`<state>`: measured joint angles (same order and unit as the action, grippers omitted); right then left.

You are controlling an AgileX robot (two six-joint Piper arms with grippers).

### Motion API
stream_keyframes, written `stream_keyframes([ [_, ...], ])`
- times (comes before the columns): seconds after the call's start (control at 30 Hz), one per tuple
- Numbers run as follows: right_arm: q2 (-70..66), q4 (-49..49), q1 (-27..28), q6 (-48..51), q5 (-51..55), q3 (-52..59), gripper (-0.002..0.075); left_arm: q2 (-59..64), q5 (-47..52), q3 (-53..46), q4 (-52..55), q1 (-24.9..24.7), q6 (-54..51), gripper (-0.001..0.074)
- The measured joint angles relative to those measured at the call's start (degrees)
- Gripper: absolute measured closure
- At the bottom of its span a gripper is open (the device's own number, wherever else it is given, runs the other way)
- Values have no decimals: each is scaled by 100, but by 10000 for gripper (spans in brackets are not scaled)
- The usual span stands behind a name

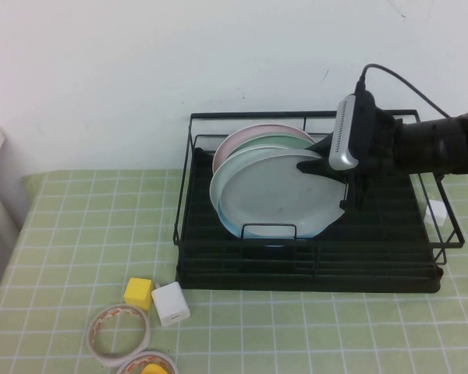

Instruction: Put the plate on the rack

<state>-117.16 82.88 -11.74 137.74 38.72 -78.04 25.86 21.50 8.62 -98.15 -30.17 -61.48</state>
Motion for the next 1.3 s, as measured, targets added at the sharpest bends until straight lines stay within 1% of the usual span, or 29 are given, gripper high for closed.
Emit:
stream_keyframes([
  [0.13, 0, 53, 0, -27, 0, -22, 607, 0, 0, 0, 0, 0, 0, 736],
  [0.2, 0, 186, 0, -52, 0, -22, 585, 0, 0, 0, 0, 0, 0, 736],
  [0.27, 0, 402, 0, -52, 0, -35, 513, 0, 0, 0, 0, 0, 0, 736],
  [0.33, 0, 691, 0, -62, -36, -35, 415, 0, 0, 0, 0, 0, 0, 736],
  [0.43, 0, 1077, 0, -62, -127, -35, 310, 0, 0, 0, 0, 0, 0, 736],
  [0.5, 0, 1190, 0, -72, -161, -35, 282, 0, 0, 0, 0, 0, 0, 736],
  [0.6, 153, 1216, 0, -167, -227, -35, 265, 0, -27, 0, 0, 0, -34, 736],
  [0.8, 1042, 1383, 0, -700, -266, -35, 262, 0, -373, 0, 0, 0, -218, 736],
  [0.93, 1528, 1394, 0, -853, -232, -35, 262, 0, -492, 0, 0, 0, -270, 736],
  [1.03, 1744, 1268, 0, -1017, -212, -35, 263, 0, -500, 0, 0, 0, -273, 736],
  [1.1, 1915, 1079, 0, -1331, -212, -35, 276, 0, -556, 0, 0, 0, -273, 736],
  [1.17, 2133, 837, 0, -1750, -212, -24, 310, 0, -643, 0, 0, 0, -273, 736],
  [1.2, 2284, 647, 0, -2034, -207, -24, 340, 0, -692, 0, 11, 0, -273, 736],
  [1.3, 2802, -183, 10, -2987, -106, -24, 472, 0, -893, 0, 95, 0, -273, 736],
])
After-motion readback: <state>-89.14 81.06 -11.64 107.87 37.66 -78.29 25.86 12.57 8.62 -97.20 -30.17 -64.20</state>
